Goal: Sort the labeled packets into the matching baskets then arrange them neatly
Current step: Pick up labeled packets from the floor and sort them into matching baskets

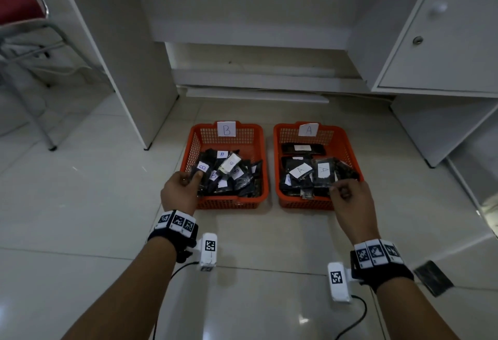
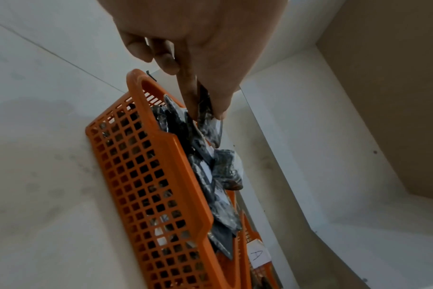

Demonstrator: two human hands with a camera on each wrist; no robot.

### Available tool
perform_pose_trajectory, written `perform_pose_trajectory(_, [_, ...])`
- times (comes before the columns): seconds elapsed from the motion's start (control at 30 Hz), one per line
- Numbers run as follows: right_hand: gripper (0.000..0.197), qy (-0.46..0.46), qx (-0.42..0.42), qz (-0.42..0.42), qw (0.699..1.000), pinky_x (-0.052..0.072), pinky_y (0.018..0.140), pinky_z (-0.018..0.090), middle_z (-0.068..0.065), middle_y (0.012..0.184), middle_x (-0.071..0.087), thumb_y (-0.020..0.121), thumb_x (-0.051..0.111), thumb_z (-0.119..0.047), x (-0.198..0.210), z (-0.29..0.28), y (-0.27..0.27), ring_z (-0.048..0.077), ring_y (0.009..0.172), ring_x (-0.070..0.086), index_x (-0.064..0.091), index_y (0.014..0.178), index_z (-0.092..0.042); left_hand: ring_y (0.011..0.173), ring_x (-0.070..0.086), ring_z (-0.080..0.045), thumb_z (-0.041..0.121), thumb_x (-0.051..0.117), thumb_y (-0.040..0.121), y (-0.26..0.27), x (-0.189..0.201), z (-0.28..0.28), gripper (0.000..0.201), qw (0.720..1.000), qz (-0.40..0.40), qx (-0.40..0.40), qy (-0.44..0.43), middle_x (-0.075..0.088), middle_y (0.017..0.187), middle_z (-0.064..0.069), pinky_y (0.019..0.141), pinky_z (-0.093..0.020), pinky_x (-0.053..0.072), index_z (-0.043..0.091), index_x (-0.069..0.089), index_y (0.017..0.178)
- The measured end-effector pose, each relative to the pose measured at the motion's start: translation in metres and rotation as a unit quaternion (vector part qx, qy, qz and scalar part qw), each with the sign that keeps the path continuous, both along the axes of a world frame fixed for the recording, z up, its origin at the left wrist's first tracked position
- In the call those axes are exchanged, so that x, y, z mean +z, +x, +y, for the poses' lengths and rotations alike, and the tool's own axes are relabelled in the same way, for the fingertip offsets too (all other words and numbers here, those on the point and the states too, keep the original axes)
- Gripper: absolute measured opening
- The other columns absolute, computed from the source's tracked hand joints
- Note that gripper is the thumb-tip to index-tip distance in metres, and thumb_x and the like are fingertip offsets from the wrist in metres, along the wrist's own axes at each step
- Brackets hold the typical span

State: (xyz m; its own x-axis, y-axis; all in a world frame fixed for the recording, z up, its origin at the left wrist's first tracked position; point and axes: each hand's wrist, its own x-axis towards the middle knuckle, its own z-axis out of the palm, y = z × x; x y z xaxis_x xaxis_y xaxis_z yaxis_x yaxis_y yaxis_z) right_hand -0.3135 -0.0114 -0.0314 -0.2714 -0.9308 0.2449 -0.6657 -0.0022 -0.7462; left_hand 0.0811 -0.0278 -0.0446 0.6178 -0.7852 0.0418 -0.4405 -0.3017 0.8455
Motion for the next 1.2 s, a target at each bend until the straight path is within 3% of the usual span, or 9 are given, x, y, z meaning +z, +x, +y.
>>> perform_pose_trajectory(0.17, [0.006,-0.013,0.014,-0.007,1.000,0.041,0.079,0.010,0.001,0.115,0.052,0.097,0.069,-0.014,-0.004,0.014,-0.004,0.000,0.089,0.058,0.069,0.098,-0.020,0.112,0.047,-0.041,0.079,0.062,0.076,0.006,0.005,-0.014,0.056,0.990,-0.066,0.015,0.126,0.064,0.111,-0.009,0.093,-0.052,0.048,0.034,0.075,0.108])
perform_pose_trajectory(0.3, [0.012,-0.024,-0.017,0.012,0.999,0.041,0.075,0.017,0.001,0.101,0.053,0.096,0.070,-0.014,-0.016,0.041,-0.026,0.008,0.080,0.055,0.066,0.094,-0.025,0.117,0.046,-0.046,0.078,0.054,0.082,-0.007,0.014,-0.006,0.061,0.991,-0.061,0.060,0.099,0.054,0.123,-0.018,0.099,-0.054,0.044,0.030,0.068,0.116])
perform_pose_trajectory(0.4, [0.012,-0.008,-0.069,0.030,0.997,0.048,0.078,0.031,0.006,0.099,0.055,0.094,0.069,-0.009,-0.040,0.070,-0.059,0.020,0.080,0.058,0.069,0.096,-0.020,0.106,0.057,-0.044,0.059,0.054,0.094,-0.044,0.009,0.013,0.045,0.994,-0.107,0.011,-0.018,0.065,0.110,-0.019,0.090,-0.049,0.049,0.018,0.071,0.100])
perform_pose_trajectory(0.57, [0.044,0.166,-0.216,0.119,0.955,0.051,0.094,0.051,0.023,0.132,0.054,0.088,0.074,-0.014,-0.083,0.117,-0.135,0.047,0.111,0.054,0.065,0.131,-0.010,0.082,0.063,-0.028,0.054,0.056,0.095,-0.130,-0.009,0.048,0.037,0.987,-0.027,-0.110,-0.114,0.067,0.084,-0.005,0.077,-0.044,0.053,0.022,0.065,0.079])
perform_pose_trajectory(0.73, [0.032,0.293,-0.138,0.160,0.933,0.053,0.087,0.040,0.014,0.124,0.058,0.090,0.073,-0.021,-0.096,0.145,-0.181,0.040,0.106,0.059,0.066,0.120,-0.014,0.080,0.059,-0.012,0.035,0.065,0.097,-0.206,-0.016,0.095,0.021,0.973,0.070,-0.187,-0.117,0.062,0.083,0.005,0.072,-0.036,0.051,0.026,0.062,0.077])
perform_pose_trajectory(0.9, [0.014,0.239,-0.067,0.182,0.951,0.040,0.067,0.029,0.004,0.094,0.060,0.089,0.075,-0.020,-0.080,0.148,-0.171,0.029,0.084,0.066,0.070,0.095,-0.009,0.081,0.058,-0.009,0.040,0.063,0.098,-0.236,-0.038,0.127,0.024,0.962,0.078,-0.250,-0.077,0.059,0.085,0.010,0.074,-0.032,0.048,0.030,0.060,0.076])
perform_pose_trajectory(1.03, [0.011,0.118,-0.057,-0.042,0.990,0.055,0.066,0.033,0.002,0.077,0.072,0.092,0.074,-0.013,-0.050,0.149,-0.131,0.020,0.072,0.068,0.073,0.081,-0.014,0.085,0.060,-0.005,0.055,0.065,0.093,-0.245,-0.048,0.137,0.018,0.935,0.079,-0.345,0.022,0.063,0.094,0.014,0.077,-0.028,0.049,0.037,0.064,0.090])
perform_pose_trajectory(1.13, [0.011,0.122,-0.025,-0.302,0.945,0.063,0.068,0.035,0.013,0.082,0.077,0.097,0.069,-0.001,-0.029,0.148,-0.092,0.025,0.077,0.074,0.076,0.089,0.001,0.096,0.063,-0.003,0.064,0.067,0.088,-0.256,-0.052,0.138,0.041,0.877,0.114,-0.450,0.124,0.066,0.107,0.015,0.084,-0.024,0.051,0.036,0.064,0.118])
perform_pose_trajectory(1.2, [0.011,0.133,0.001,-0.362,0.923,0.064,0.070,0.036,0.021,0.090,0.077,0.098,0.067,-0.001,-0.021,0.149,-0.075,0.029,0.081,0.075,0.074,0.095,0.007,0.101,0.064,-0.004,0.056,0.067,0.092,-0.263,-0.052,0.138,0.042,0.854,0.132,-0.485,0.130,0.069,0.110,0.016,0.083,-0.020,0.049,0.032,0.064,0.127])
